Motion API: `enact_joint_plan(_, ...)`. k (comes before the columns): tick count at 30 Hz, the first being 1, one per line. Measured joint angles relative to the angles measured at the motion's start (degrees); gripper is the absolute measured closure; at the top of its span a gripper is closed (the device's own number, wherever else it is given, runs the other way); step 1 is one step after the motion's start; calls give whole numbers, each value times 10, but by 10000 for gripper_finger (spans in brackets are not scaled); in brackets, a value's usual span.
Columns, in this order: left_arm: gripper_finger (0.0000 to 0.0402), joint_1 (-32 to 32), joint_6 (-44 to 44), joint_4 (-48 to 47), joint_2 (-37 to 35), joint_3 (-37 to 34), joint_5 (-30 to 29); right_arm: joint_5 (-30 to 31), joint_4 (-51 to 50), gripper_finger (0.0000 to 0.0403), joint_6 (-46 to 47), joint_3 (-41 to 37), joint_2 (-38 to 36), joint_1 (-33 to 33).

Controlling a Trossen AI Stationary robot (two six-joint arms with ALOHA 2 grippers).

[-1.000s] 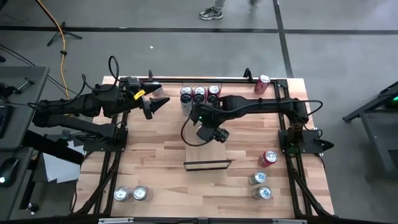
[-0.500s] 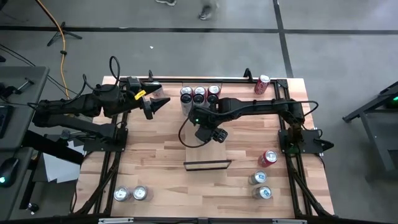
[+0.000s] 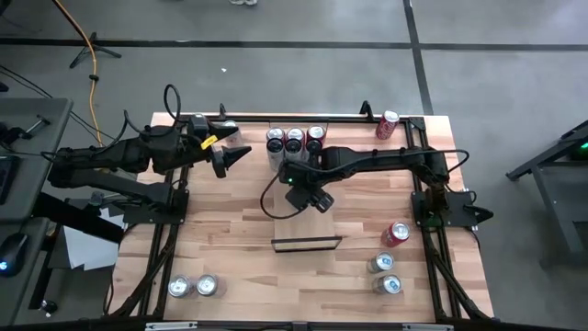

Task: Place canned beverage on shelf
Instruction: Put the blue soda can on the shelf

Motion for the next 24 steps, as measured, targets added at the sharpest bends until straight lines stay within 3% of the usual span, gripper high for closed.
enact_joint_plan(7,49,0,5,-3,0,0,0,89,-42,165,328,39,-5,4)
enact_joint_plan(14,49,0,5,-2,0,0,-4,67,-118,154,719,86,-5,-8)
enact_joint_plan(24,49,0,5,-2,0,0,-4,77,-233,155,954,85,-5,-32)
